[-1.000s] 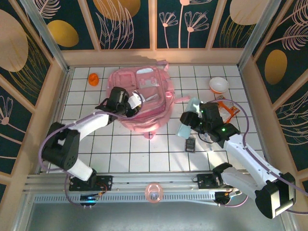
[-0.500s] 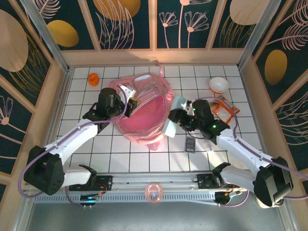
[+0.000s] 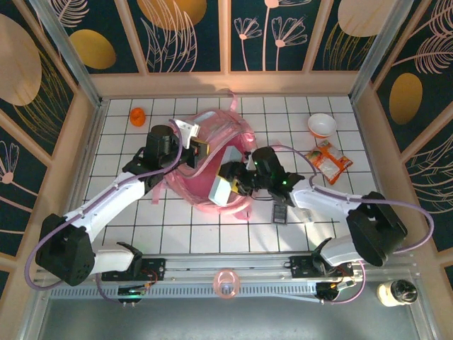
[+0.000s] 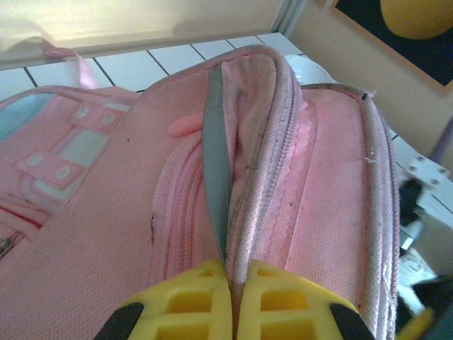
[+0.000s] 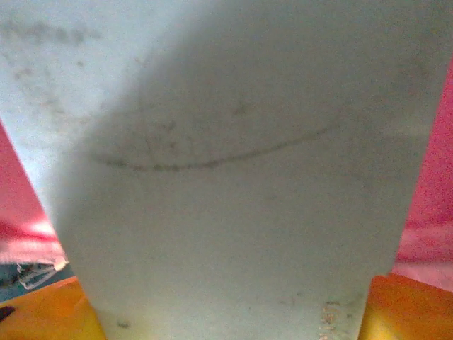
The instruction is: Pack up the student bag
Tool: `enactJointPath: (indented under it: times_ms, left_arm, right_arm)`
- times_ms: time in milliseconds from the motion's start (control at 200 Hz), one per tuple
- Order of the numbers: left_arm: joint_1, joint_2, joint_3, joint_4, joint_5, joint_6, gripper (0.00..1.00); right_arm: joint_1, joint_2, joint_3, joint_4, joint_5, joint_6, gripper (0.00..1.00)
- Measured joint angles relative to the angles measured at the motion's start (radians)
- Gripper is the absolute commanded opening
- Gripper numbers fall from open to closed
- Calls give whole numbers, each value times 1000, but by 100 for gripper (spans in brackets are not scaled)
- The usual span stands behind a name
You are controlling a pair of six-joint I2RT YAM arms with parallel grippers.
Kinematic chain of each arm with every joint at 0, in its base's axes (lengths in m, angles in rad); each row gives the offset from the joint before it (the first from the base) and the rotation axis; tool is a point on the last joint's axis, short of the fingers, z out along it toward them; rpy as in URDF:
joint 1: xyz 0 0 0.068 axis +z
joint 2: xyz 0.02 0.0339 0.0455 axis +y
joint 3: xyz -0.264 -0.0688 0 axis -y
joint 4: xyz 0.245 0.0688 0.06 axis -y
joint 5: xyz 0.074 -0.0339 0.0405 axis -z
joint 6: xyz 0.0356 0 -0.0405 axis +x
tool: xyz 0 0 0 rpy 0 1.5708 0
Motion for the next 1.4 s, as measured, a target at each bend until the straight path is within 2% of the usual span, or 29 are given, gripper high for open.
enactJointPath:
  times_ms: [290,505,736,921,1146,1396]
  left_arm:
    - [-2,-53,0,-11,3,-6,0]
    - [-3,-60,-2,-24,3,13,0]
    - [-3,-61,-21,-14,8,13,0]
    - [-5,-61,-26,-4,9,13,0]
    - [-5,-65,-34,8,8,13,0]
    - [-5,-72,-35,7,8,18,0]
  right_arm:
    - [-12,164,45,134,79,113,77]
    - [-2,172,21,179,100,143,77]
    - [82,120,-62,177,141,196,69]
    - [135,139,-64,190,152,235,55]
    - [132,288,-18,256,137,235,37]
    - [93,523,231,339,111,161,27]
